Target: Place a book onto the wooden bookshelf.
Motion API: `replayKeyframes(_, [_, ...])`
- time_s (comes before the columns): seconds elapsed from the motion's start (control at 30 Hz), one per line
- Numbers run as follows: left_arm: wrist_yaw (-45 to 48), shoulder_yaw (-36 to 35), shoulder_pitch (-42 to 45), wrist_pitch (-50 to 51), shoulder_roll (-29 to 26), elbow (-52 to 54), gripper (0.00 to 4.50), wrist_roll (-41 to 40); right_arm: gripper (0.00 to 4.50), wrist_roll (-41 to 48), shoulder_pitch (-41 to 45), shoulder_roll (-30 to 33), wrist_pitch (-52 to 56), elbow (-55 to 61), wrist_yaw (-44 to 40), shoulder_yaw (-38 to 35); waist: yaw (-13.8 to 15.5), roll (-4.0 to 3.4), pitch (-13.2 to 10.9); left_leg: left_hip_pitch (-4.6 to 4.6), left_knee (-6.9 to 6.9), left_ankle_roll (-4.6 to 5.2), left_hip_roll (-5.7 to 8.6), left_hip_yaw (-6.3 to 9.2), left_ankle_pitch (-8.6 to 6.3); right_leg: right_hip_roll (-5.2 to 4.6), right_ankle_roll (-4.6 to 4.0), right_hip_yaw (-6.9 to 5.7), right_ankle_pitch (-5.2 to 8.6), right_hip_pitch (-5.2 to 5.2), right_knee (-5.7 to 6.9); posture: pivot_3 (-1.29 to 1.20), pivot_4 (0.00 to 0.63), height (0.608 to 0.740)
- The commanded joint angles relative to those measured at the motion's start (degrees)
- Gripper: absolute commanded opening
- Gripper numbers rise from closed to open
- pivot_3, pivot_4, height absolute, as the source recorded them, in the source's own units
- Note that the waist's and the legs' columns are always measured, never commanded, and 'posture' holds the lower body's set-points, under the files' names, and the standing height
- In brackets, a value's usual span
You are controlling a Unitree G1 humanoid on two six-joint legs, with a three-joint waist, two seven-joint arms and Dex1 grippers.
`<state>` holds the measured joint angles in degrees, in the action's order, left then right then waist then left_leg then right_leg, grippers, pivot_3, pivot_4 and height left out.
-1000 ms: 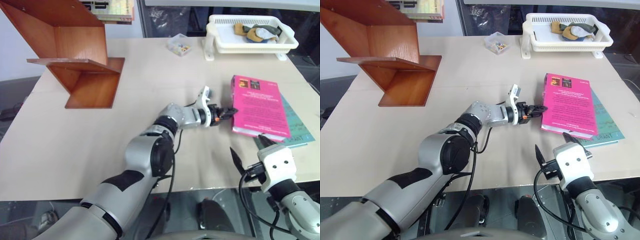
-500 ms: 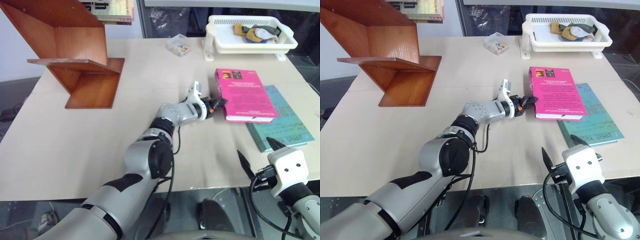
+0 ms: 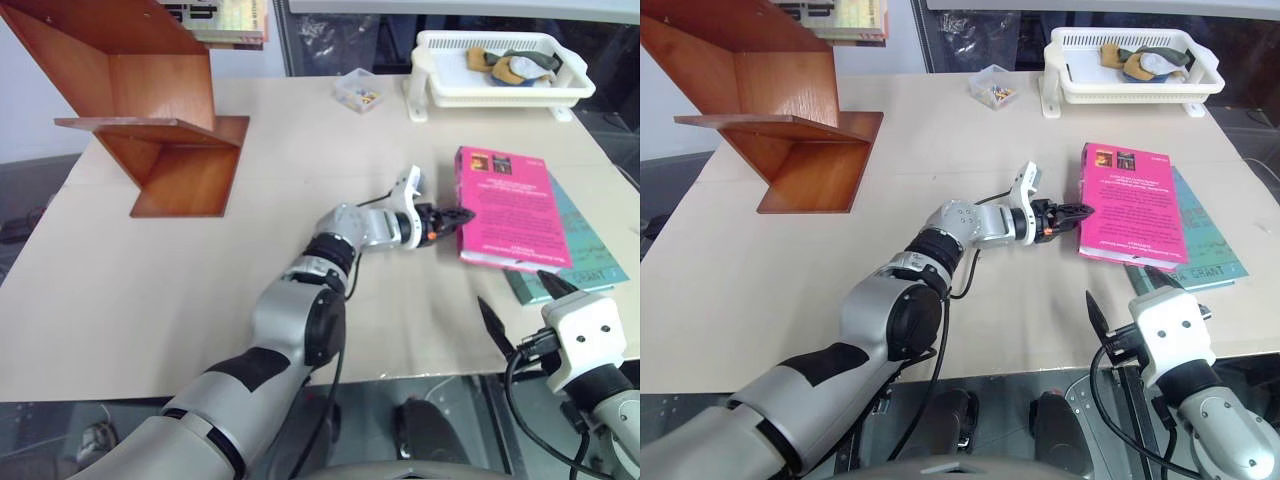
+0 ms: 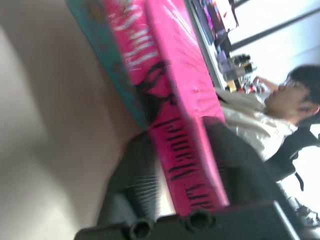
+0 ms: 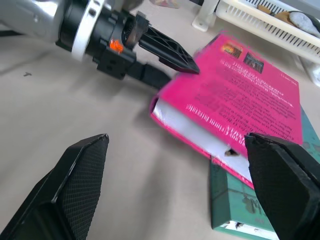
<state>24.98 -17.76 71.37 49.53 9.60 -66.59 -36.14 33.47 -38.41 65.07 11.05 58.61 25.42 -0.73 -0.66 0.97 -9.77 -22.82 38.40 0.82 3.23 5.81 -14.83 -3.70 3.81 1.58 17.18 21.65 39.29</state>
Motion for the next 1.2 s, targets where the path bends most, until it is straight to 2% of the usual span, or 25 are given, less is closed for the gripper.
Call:
replayKeyframes(0.03, [3.0,0.7,-1.6,1.1,9.8,0.1,3.9,0.0,4.5,0.2,0.9,0.3,-0.8,1.4,1.8,0.9,0.0,0.0,0.0,0.0,0.0,0.0,0.0,0.0,0.0,0.0,0.0,0.0,0.0,0.0,0.0,0.0,0.15,0.74])
replayKeyframes(0.1, [4.8,1.1,-1.2,1.2,7.8,-0.2,4.44,0.6,4.5,0.1,2.0,0.0,-0.5,1.4,2.4,2.1,-0.1,0.0,0.0,0.0,0.0,0.0,0.0,0.0,0.0,0.0,0.0,0.0,0.0,0.0,0.0,0.0,0.15,0.74])
replayKeyframes(0.23, [8.6,1.6,-0.3,0.7,4.5,-1.3,4.44,2.1,4.5,0.4,5.5,-2.1,0.5,1.4,3.5,5.2,-0.1,0.0,0.0,0.02,0.01,0.0,0.0,0.0,0.0,0.01,0.0,0.0,0.0,0.0,0.02,0.0,0.15,0.74])
replayKeyframes(0.4, [10.0,0.3,0.7,-1.9,2.1,-4.2,4.44,3.7,4.5,1.6,13.4,-8.5,5.9,1.4,5.3,8.5,-0.1,0.01,0.0,0.03,0.02,0.0,-0.01,-0.01,0.0,0.01,0.0,0.02,0.0,0.0,0.06,0.0,0.15,0.74])
replayKeyframes(0.6, [5.7,-4.6,2.2,-8.5,0.3,-7.5,4.44,3.5,4.5,-0.9,21.7,-17.4,15.6,1.4,4.6,14.0,0.0,0.0,0.0,0.03,0.04,0.01,-0.02,-0.01,0.0,0.0,-0.01,0.03,0.0,0.04,0.13,0.0,0.15,0.74])
replayKeyframes(0.73, [3.8,-7.3,3.4,-10.7,-0.9,-8.5,4.44,3.6,4.5,-2.7,24.6,-22.4,21.6,1.4,2.8,14.2,0.0,0.0,0.0,0.03,0.04,0.01,-0.01,-0.02,0.0,-0.01,-0.01,0.03,0.0,0.05,0.15,0.0,0.15,0.74])
replayKeyframes(0.87, [2.0,-9.1,4.2,-12.4,-0.6,-9.2,4.44,4.0,4.5,-4.7,25.7,-25.4,24.6,1.4,1.1,13.4,0.0,-0.01,0.0,0.02,0.05,0.02,0.0,0.0,-0.01,0.0,-0.01,0.02,0.0,0.05,0.16,0.0,0.15,0.74])
replayKeyframes(1.2, [-3.4,-14.0,6.2,-17.5,4.4,-10.8,4.44,3.7,4.5,-9.3,28.0,-29.7,29.2,1.4,-2.1,11.5,-0.1,-0.02,0.0,0.04,0.04,0.01,0.0,0.0,-0.01,0.0,-0.01,0.02,0.0,0.07,0.19,0.0,0.15,0.74])
